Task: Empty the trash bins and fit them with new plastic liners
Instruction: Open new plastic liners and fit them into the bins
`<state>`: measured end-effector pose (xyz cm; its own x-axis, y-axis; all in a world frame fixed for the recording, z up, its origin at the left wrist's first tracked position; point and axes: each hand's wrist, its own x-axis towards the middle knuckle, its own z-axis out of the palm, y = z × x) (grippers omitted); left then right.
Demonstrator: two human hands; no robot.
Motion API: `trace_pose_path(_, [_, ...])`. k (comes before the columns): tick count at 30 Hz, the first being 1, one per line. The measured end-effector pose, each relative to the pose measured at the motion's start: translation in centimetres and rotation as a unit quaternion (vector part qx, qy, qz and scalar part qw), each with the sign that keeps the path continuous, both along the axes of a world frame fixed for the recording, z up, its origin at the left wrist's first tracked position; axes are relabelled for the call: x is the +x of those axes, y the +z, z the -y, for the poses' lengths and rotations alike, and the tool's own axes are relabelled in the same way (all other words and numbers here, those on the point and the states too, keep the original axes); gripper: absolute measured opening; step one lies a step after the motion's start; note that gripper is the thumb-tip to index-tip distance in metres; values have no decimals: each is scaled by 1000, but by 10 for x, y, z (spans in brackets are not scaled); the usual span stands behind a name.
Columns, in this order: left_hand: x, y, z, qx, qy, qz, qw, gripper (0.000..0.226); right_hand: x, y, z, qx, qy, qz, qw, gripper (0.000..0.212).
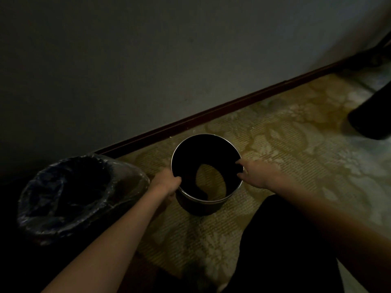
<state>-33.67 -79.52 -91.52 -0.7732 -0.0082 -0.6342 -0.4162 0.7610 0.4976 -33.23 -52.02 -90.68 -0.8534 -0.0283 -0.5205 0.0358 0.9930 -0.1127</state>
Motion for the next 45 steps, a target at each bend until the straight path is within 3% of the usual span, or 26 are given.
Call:
trace_pose_path(4, [5, -10, -4, 114, 63, 45, 990, 35, -11, -10, 5, -181, -128, 85, 971, 49])
trace_pose_path(9, [1, 4, 7, 153, 91, 39, 983, 31, -22, 11, 11, -220, -135, 49, 965, 44])
trace_pose_path(12, [1, 31, 25, 179, 101, 25, 978, 27, -28, 50, 22, -240, -85, 18, 967, 47])
trace_pose_path(17, [-2, 103, 65, 146, 117, -81, 979, 30, -48, 139, 53, -256, -7, -41, 966, 53])
trace_pose_path(21, [15, 163, 112, 180, 184, -110, 960, 32, -63, 204, 98, -286, 75, -89, 951, 49])
trace_pose_path(24, [37, 198, 146, 158, 232, -149, 948, 29, -71, 230, 140, -317, 123, -88, 936, 51])
trace_pose_path(34, [122, 239, 242, 78, 341, -214, 912, 26, -54, 235, 273, -379, 237, -62, 892, 58])
trace_pose_path(45, [167, 202, 282, 84, 390, -200, 895, 30, -25, 211, 328, -359, 260, -34, 895, 61])
